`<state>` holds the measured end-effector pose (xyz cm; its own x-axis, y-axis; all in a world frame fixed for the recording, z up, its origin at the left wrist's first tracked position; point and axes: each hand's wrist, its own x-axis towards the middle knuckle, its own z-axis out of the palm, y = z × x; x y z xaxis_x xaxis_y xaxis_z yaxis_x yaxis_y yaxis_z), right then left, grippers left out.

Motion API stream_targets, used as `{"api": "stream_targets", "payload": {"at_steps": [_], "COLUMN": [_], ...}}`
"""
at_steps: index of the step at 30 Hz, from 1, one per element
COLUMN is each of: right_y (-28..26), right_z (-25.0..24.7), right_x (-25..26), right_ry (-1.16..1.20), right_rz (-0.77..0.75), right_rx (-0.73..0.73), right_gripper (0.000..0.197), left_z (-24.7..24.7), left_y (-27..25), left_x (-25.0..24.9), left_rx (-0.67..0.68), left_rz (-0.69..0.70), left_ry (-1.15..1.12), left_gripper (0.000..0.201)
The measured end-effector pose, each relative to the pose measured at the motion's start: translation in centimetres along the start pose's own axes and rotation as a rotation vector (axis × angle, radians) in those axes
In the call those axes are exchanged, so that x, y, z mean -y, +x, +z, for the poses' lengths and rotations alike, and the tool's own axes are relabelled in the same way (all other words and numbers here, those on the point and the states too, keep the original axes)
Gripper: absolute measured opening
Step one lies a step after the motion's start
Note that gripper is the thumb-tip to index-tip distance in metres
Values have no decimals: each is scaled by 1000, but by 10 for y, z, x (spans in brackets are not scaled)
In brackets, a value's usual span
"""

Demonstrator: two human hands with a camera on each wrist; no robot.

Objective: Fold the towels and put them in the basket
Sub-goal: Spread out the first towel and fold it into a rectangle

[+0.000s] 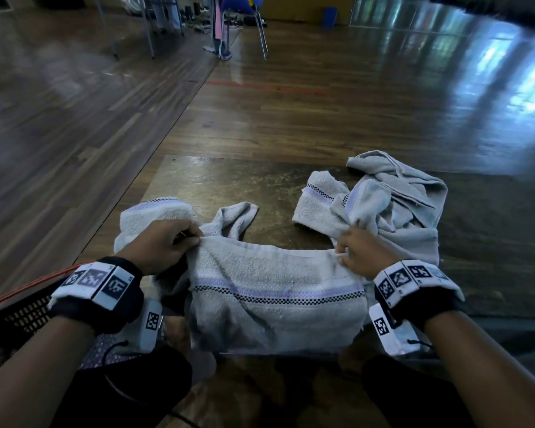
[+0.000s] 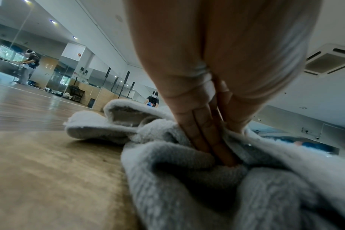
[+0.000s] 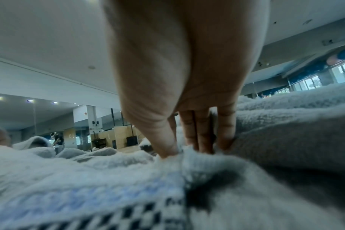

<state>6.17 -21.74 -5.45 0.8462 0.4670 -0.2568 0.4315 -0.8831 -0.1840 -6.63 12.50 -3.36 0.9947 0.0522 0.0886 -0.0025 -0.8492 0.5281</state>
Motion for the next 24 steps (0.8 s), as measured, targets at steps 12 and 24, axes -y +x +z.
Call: {"api": "stream_targets", "payload": {"at_steps": [12, 24], "right_y": [-81, -227], "right_z": [-28, -62], "right_x": [-9, -36], "right_ry": [337, 498], "right_rz": [-74, -196], "right_rx": [-394, -492], "right_gripper": [12, 22], "left_z": [-22, -52], "left_y": [-41, -113], "left_x": [-50, -97], "left_rx": [-300, -204], "left_rz": [330, 516], "left_ry": [25, 98], "left_gripper": [10, 29]}}
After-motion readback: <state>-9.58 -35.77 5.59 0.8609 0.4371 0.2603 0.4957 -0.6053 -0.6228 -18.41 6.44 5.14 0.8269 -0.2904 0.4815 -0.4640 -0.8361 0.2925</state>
